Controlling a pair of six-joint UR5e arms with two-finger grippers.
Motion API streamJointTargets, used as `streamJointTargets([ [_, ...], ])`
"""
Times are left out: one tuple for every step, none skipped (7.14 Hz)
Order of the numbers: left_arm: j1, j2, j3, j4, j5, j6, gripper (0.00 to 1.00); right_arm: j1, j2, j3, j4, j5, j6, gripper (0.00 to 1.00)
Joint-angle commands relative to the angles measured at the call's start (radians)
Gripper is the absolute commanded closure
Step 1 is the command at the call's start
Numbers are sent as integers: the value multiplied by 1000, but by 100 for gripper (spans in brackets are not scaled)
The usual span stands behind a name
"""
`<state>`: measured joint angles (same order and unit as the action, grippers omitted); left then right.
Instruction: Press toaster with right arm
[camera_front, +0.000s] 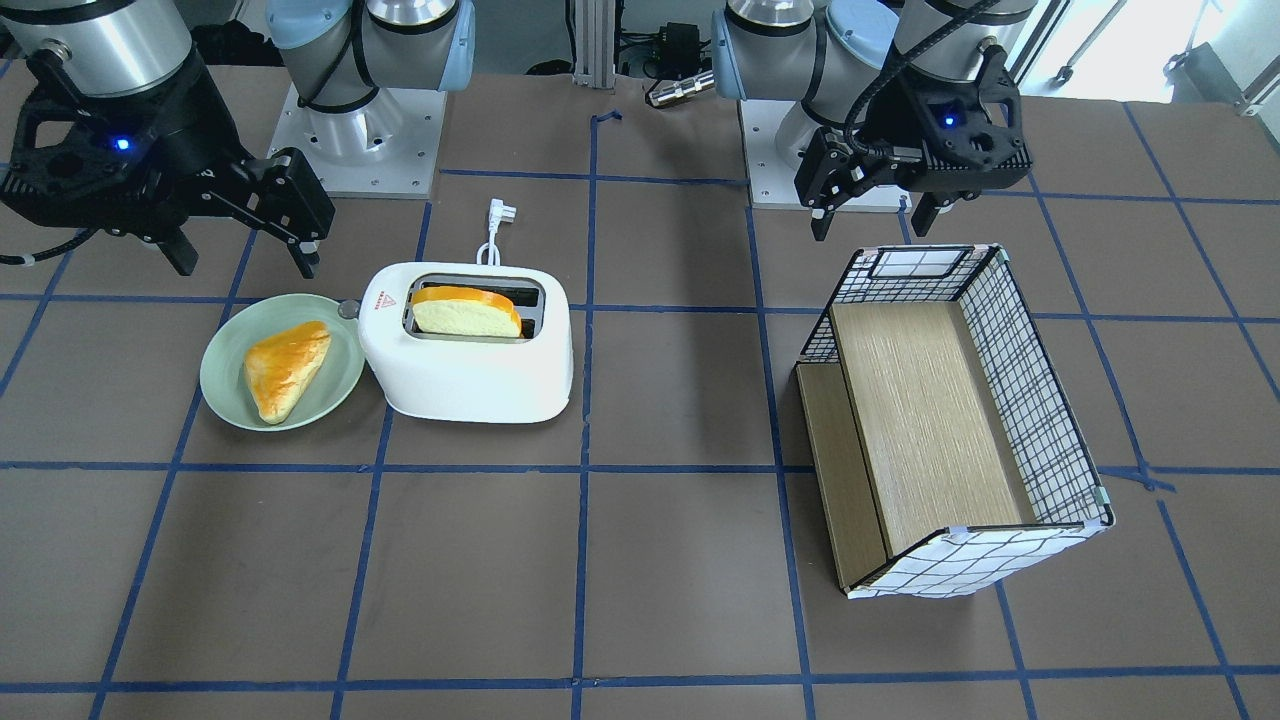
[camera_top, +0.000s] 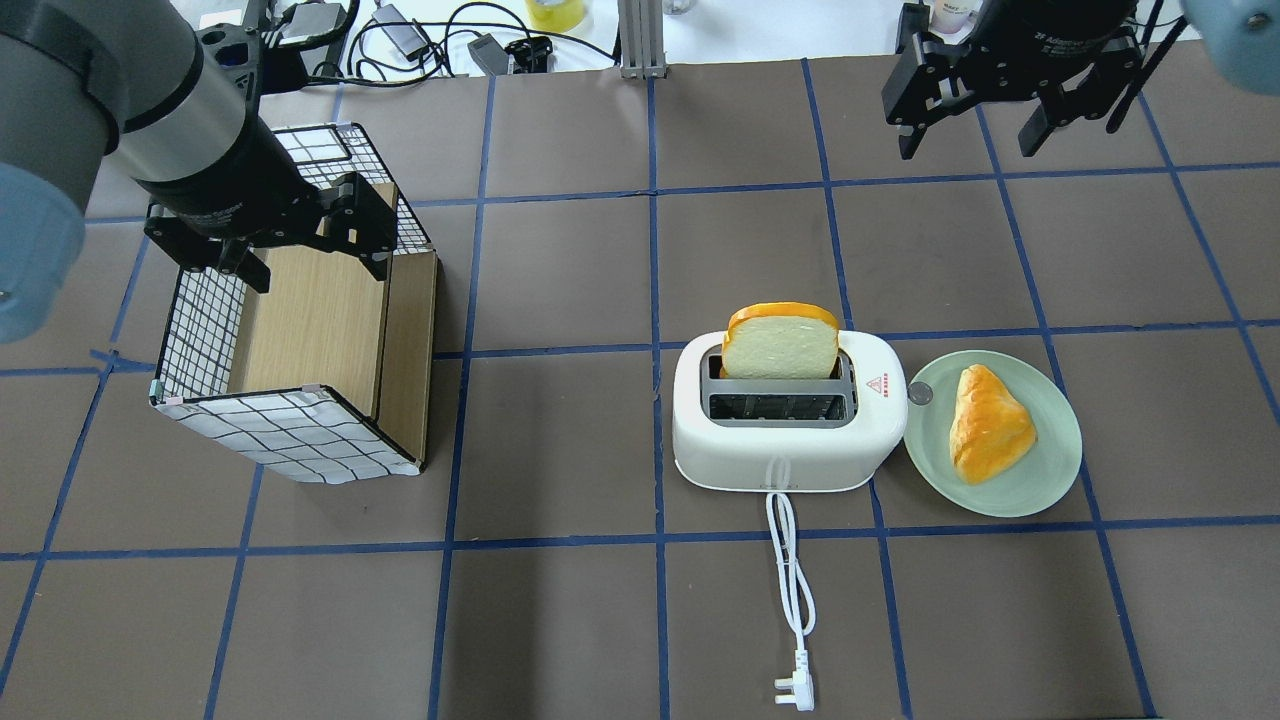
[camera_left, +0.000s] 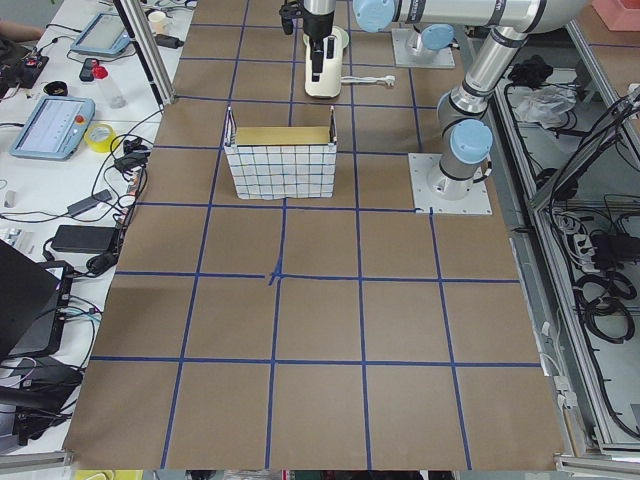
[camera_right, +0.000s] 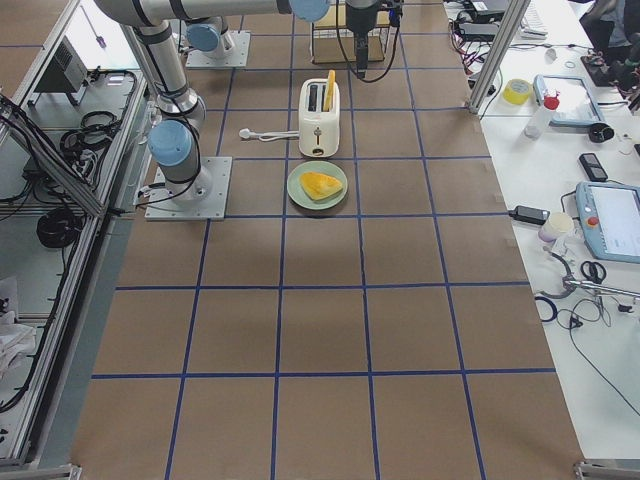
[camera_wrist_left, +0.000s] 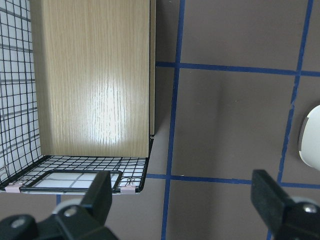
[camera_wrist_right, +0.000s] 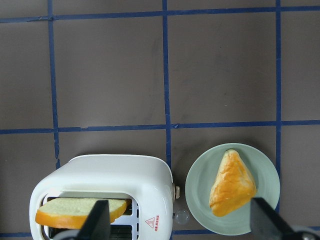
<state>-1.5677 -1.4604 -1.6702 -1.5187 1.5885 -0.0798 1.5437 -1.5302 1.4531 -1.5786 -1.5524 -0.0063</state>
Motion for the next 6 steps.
streamJointTargets([
  [0, 0, 0, 0, -1, 0, 0, -1, 1, 1, 0, 0, -3, 0],
  [0, 0, 0, 0, 1, 0, 0, -1, 1, 1, 0, 0, -4, 0],
  [0, 0, 0, 0, -1, 0, 0, -1, 1, 1, 0, 0, -4, 0],
  [0, 0, 0, 0, -1, 0, 0, -1, 1, 3, -1, -2, -3, 1],
  [0, 0, 0, 0, -1, 0, 0, -1, 1, 1, 2, -2, 2, 4],
  [0, 0, 0, 0, -1, 0, 0, -5, 1, 1, 5, 0, 3, 11],
])
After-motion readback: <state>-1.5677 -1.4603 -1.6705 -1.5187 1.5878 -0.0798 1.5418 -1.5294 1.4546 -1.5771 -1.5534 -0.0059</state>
